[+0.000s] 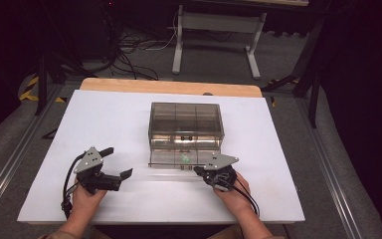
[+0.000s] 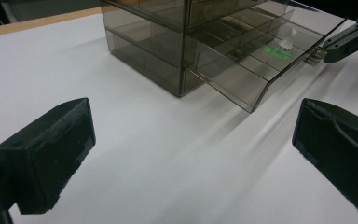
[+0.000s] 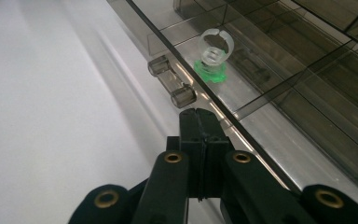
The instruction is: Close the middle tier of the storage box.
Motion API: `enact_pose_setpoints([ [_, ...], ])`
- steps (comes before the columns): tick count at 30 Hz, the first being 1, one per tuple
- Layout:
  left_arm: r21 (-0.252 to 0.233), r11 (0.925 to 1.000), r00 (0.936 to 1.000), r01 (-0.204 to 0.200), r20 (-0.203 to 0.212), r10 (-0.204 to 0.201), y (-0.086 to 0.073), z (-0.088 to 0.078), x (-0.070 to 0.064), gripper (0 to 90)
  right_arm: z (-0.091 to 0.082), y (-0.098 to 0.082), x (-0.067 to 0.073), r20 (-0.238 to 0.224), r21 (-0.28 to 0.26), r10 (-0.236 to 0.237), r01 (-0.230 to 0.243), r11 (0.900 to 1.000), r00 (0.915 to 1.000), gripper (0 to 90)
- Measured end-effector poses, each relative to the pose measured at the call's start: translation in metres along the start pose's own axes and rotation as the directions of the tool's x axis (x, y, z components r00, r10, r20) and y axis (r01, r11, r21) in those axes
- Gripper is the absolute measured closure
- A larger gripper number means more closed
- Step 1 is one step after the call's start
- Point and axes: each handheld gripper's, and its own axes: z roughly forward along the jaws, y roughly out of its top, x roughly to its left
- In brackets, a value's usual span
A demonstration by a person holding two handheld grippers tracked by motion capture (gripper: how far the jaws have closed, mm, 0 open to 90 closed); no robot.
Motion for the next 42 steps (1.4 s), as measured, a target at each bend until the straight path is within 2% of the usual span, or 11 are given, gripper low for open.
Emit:
enact_pose_setpoints([
  [12,-0.005,1.0000,1.0000,0.003,0.007,-0.003,0.0000,0.0002,-0.0012,0.2,0.0014,0.0006,0.0010,0.004,-0.004,-0.003,0.003,1.000,1.0000,90.0],
  [25,-0.003,1.0000,1.0000,-0.007,0.006,0.007,0.0002,0.0006,-0.0011,0.3,0.0049,0.0031,0.0017,0.031,-0.013,-0.003,0.004,1.000,0.9995,90.0],
  [42,-0.002,1.0000,0.9999,-0.005,0.010,0.005,0.0002,0.0007,-0.0015,0.6,0.0081,0.0058,-0.0030,0.092,-0.047,0.045,-0.040,0.998,0.9948,90.0],
])
